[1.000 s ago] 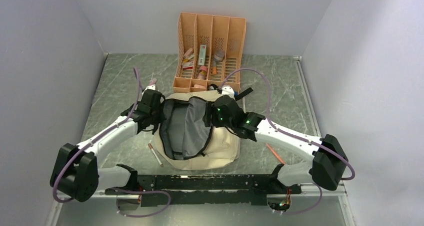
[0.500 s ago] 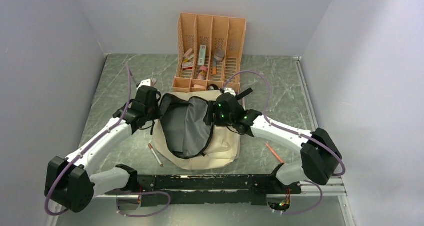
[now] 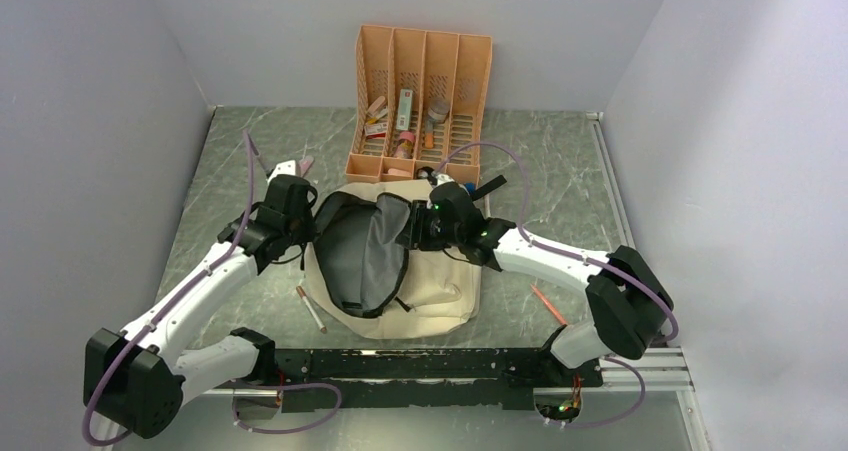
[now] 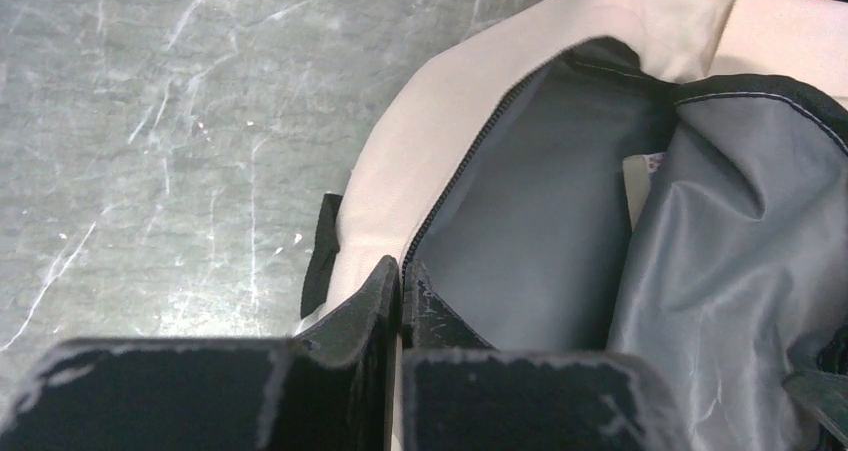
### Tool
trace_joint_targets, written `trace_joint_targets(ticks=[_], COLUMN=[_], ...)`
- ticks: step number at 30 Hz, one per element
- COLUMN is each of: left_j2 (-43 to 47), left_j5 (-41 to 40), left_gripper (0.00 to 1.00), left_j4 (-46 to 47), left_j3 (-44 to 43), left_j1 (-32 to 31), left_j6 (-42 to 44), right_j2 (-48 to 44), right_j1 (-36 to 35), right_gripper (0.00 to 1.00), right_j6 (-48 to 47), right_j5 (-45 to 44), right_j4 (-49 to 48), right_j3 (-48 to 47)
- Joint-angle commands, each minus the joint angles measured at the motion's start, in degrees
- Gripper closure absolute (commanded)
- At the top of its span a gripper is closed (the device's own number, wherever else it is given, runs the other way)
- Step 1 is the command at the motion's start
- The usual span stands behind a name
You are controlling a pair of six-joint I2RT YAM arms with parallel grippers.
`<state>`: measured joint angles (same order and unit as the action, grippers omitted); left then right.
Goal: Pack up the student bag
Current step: Adjust the student bag at the center of the board.
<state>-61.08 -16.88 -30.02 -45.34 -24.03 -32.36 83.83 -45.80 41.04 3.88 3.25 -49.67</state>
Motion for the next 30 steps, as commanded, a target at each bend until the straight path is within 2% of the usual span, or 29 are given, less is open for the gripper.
trace_joint_targets(ticks=[1, 5, 10, 19, 30], left_j2=[1.5, 2.0, 2.3, 1.9, 1.2], left_j5=[-4.0, -5.3, -5.2, -4.0, 0.6], left_gripper=[0.95, 0.95, 0.95, 0.95, 0.95], left_j4=[-3.8, -5.0, -5.6, -6.1, -4.7], left_j3=[0.5, 0.8, 0.4, -0.4, -2.6], left_j1=[0.7, 0.6, 0.6, 0.6, 0.6], left_j6=[-1.2, -2.2, -2.2, -2.2, -0.6], right_j2=[-1.0, 0.6, 4.2, 13.1, 21.5], right_j1=[0.3, 0.1, -0.7, -5.0, -8.9], right_gripper=[0.65, 0.77, 0.85, 0.82, 0.81], right_j6=[-0.4, -0.8, -0.4, -1.9, -3.5], right_j5=[5.5, 9.9, 14.3, 18.4, 17.9], right_j4=[-7.9, -10.8, -14.4, -15.7, -16.2], right_j3=[0.6, -0.8, -2.8, -12.1, -17.7])
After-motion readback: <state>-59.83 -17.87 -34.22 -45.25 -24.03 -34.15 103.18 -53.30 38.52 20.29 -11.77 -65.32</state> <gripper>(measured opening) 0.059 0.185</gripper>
